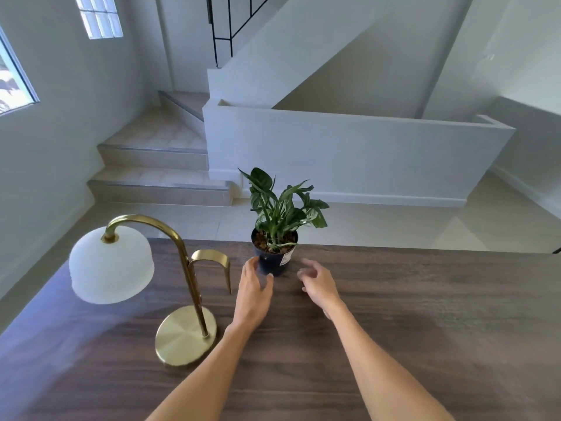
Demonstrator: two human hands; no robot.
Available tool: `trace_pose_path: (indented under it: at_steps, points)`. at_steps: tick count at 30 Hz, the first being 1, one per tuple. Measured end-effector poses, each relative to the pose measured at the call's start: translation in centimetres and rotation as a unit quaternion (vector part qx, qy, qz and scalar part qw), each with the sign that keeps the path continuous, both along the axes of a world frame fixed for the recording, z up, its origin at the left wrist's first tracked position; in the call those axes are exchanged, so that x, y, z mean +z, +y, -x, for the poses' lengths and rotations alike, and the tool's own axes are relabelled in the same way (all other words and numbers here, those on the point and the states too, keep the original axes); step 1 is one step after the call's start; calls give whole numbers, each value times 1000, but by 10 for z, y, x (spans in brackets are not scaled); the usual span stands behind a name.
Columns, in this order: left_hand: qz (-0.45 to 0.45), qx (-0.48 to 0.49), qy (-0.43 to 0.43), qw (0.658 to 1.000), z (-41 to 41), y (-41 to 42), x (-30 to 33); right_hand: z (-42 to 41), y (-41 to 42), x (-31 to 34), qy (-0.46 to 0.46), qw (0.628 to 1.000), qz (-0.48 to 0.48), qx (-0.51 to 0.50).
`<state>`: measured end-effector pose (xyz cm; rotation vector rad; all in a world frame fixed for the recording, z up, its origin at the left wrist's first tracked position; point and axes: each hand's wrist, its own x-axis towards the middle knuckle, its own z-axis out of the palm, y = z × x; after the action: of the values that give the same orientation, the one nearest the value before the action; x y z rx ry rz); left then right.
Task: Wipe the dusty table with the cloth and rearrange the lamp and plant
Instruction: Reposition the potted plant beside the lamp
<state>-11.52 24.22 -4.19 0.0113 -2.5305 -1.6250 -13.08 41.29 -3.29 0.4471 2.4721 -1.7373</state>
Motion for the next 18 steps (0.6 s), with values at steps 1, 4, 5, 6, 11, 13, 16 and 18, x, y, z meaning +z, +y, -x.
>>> trace_pose_path:
  at_steps: [1,4,5,6,11,13,16,18]
  points:
    - [-5,10,1,1000,6,1,-1,7,-1,-1,6,1000,-4,8]
    - [-17,24,9,1000,17,3,-7,23,-7,-4,33,998,-13,42]
    - [-21,24,12,999,19,3,-9,25,-9,-3,40,998,-2,55]
    - [-25,23,15,999,21,2,-11,27,-11,-3,45,997,13,62]
    - [-69,10,-13,997,31,4,-7,30,-14,-4,71,993,54,76]
    - [-99,10,-20,995,34,6,-8,29,-16,-6,82,992,56,73]
    - [-145,24,-32,989,35,9,-9,26,-21,-5,85,990,76,77]
    - [-160,25,-39,986,34,10,-6,23,-22,-3,86,990,76,81]
